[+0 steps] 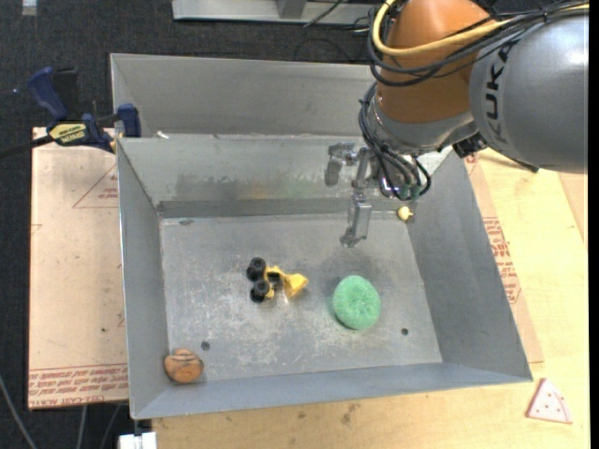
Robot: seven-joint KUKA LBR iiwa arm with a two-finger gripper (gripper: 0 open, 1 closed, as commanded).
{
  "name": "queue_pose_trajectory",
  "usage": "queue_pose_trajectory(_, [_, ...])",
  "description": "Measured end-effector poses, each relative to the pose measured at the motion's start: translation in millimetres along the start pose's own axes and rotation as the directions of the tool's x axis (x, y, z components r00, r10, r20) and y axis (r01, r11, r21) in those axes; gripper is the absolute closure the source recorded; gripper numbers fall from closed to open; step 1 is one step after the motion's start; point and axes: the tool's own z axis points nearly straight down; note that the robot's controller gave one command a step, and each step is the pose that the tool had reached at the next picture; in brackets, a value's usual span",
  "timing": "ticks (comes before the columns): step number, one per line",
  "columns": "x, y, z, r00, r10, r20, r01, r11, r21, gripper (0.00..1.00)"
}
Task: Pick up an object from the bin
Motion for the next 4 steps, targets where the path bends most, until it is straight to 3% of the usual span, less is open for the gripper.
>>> queue_pose_trajectory(2, [0.0,0,-4,1.0,0.0,0.004,0.0,1.0,0.0,0.0])
queue_pose_trajectory(3, [10.8,-2,-48,0.997,-0.077,0.004,0.077,0.997,0.0,0.0])
queue_pose_trajectory(4, [24.1,1,-27,0.995,-0.095,0.02,0.095,0.995,0.001,0.0])
